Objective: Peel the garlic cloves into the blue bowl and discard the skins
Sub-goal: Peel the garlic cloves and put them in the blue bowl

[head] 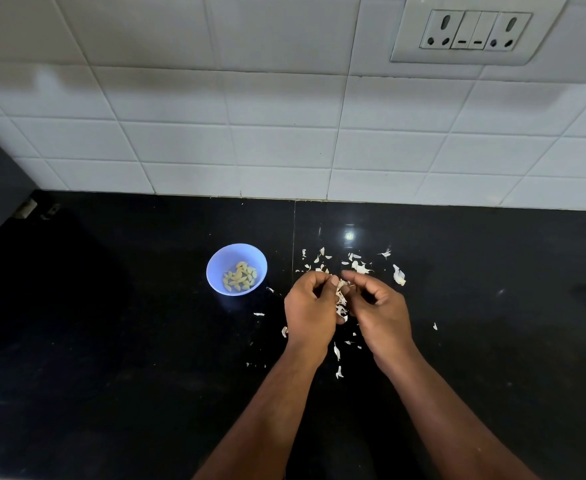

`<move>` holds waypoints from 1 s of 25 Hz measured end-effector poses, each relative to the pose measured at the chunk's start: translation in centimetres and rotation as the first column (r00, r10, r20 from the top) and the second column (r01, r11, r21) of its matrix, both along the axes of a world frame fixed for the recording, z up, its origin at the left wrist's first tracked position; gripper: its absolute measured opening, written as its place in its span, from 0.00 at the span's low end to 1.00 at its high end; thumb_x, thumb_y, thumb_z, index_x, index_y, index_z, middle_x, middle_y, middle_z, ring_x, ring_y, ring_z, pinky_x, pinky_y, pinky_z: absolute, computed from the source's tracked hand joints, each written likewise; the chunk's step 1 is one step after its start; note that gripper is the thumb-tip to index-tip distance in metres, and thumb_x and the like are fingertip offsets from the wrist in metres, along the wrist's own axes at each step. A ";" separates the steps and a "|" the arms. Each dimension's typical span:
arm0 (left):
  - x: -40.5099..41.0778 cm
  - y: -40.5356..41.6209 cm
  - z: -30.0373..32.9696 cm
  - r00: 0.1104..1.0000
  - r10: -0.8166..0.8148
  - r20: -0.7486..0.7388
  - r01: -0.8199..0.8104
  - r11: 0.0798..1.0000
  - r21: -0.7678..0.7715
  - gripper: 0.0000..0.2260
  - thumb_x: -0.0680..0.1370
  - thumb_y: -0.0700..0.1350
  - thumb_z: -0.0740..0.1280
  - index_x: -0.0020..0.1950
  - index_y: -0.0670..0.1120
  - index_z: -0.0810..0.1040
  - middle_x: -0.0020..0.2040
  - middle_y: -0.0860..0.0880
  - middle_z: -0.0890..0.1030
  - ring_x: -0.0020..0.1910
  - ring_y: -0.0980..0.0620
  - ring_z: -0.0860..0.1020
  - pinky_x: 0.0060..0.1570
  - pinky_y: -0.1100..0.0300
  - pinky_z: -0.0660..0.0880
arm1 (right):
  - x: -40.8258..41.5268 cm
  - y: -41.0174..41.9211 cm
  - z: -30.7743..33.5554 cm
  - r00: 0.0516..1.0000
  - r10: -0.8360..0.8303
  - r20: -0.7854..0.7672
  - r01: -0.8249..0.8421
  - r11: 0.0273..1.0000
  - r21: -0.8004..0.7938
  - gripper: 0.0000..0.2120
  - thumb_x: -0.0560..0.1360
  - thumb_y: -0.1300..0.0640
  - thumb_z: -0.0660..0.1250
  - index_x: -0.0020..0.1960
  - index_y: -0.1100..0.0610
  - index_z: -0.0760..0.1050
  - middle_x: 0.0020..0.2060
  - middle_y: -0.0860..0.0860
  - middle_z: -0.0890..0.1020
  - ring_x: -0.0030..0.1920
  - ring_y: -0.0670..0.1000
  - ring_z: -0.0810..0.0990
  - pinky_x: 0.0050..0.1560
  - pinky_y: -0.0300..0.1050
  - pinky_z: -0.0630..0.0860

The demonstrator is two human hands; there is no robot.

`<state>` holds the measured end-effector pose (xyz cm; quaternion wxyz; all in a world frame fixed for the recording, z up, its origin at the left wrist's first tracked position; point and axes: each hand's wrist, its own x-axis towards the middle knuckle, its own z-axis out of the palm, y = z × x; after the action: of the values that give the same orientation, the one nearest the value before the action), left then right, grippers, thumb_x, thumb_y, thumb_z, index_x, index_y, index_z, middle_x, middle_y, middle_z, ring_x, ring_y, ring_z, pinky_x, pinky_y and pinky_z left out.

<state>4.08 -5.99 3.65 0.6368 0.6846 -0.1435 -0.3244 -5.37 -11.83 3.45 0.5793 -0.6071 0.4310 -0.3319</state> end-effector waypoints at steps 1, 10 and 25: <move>-0.1 -0.2 0.0 1.000 0.002 -0.009 -0.002 1.000 0.004 0.05 0.84 0.43 0.69 0.49 0.44 0.82 0.41 0.47 0.84 0.34 0.52 0.80 0.29 0.60 0.79 | 0.1 0.1 -0.1 1.000 -0.003 -0.004 0.003 1.000 0.003 0.10 0.80 0.61 0.72 0.56 0.48 0.86 0.48 0.44 0.88 0.52 0.43 0.86 0.56 0.45 0.82; -0.4 0.1 -1.1 0.999 -0.041 0.004 0.040 0.995 0.093 0.11 0.88 0.51 0.59 0.52 0.47 0.76 0.46 0.43 0.77 0.37 0.52 0.77 0.28 0.62 0.77 | 0.8 0.2 0.6 0.976 -0.111 0.189 0.075 0.980 0.186 0.07 0.78 0.65 0.73 0.54 0.58 0.87 0.45 0.51 0.88 0.44 0.46 0.84 0.52 0.46 0.82; 0.3 1.7 0.0 0.995 -0.024 -0.094 0.009 0.987 -0.160 0.04 0.82 0.43 0.71 0.55 0.45 0.85 0.51 0.46 0.87 0.42 0.49 0.84 0.37 0.53 0.82 | 0.8 0.0 1.3 0.994 0.073 0.079 -0.083 0.988 0.131 0.04 0.79 0.58 0.73 0.48 0.56 0.86 0.40 0.48 0.87 0.41 0.40 0.83 0.40 0.34 0.78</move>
<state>4.35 -4.32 3.68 0.6928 0.6141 -0.1441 -0.3496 -4.57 -11.88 4.72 0.6469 -0.5704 0.4064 -0.3017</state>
